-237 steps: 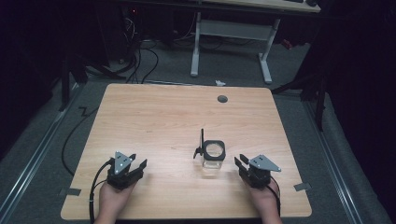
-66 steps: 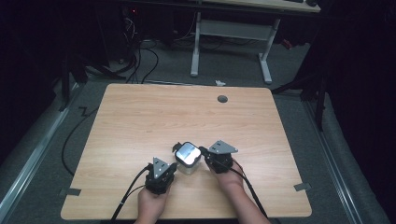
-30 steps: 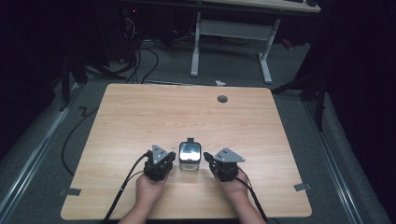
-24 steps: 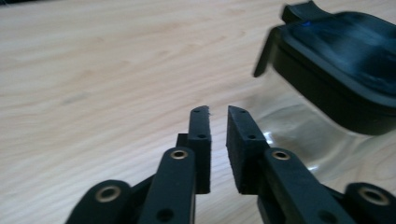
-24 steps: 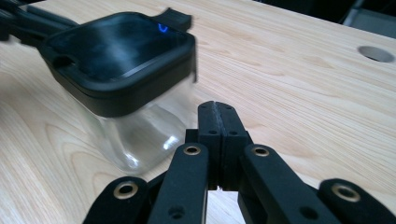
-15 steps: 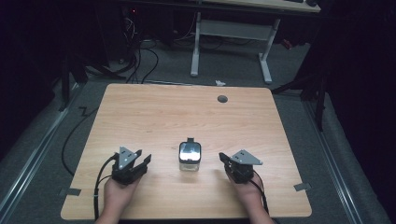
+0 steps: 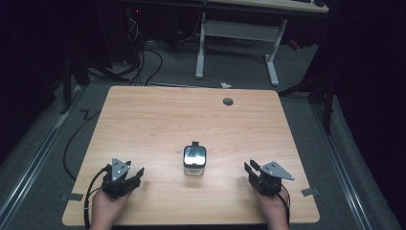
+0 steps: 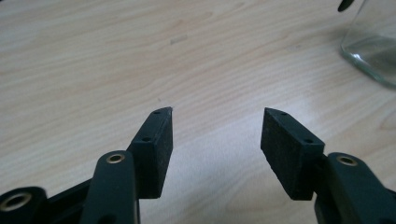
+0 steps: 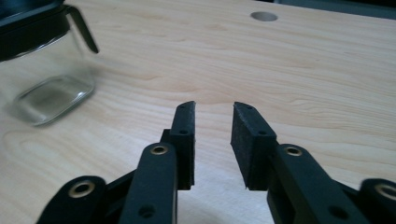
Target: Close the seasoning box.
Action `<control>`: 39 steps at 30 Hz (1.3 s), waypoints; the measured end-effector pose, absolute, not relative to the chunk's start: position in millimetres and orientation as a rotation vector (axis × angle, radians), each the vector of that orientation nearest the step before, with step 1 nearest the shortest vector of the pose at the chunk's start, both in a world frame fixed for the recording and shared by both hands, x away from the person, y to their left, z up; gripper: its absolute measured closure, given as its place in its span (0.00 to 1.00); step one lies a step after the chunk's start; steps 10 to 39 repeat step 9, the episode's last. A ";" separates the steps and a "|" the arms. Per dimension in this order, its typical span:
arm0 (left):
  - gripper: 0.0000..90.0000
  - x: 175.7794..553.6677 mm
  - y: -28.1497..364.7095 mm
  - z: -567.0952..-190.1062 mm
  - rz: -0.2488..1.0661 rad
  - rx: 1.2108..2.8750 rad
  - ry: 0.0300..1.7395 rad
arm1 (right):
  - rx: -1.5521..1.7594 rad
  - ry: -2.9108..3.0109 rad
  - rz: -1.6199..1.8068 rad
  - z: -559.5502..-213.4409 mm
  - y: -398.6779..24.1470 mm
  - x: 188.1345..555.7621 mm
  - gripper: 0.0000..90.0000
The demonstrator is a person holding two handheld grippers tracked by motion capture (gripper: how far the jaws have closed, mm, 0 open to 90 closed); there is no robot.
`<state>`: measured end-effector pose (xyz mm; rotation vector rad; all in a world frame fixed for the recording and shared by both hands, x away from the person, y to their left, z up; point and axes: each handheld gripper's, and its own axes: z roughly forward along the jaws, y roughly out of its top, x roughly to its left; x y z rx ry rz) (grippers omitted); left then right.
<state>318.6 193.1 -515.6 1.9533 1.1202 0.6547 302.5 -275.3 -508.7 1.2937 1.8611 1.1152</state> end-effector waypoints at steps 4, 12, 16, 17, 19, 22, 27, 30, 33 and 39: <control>0.49 314.1 196.7 -516.2 0.670 1.966 1.123 | 1.286 1.859 1.123 -508.1 -274.3 305.5 0.76; 0.52 310.7 200.0 -514.0 0.656 1.911 1.146 | 1.278 1.868 1.116 -508.7 -272.6 303.0 0.76; 0.52 310.7 200.0 -514.0 0.656 1.911 1.146 | 1.278 1.868 1.116 -508.7 -272.6 303.0 0.76; 0.52 310.7 200.0 -514.0 0.656 1.911 1.146 | 1.278 1.868 1.116 -508.7 -272.6 303.0 0.76; 0.52 310.7 200.0 -514.0 0.656 1.911 1.146 | 1.278 1.868 1.116 -508.7 -272.6 303.0 0.76; 0.52 310.7 200.0 -514.0 0.656 1.911 1.146 | 1.278 1.868 1.116 -508.7 -272.6 303.0 0.76; 0.52 310.7 200.0 -514.0 0.656 1.911 1.146 | 1.278 1.868 1.116 -508.7 -272.6 303.0 0.76; 0.52 310.7 200.0 -514.0 0.656 1.911 1.146 | 1.278 1.868 1.116 -508.7 -272.6 303.0 0.76; 0.52 310.7 200.0 -514.0 0.656 1.911 1.146 | 1.278 1.868 1.116 -508.7 -272.6 303.0 0.76; 0.52 310.7 200.0 -514.0 0.656 1.911 1.146 | 1.278 1.868 1.116 -508.7 -272.6 303.0 0.76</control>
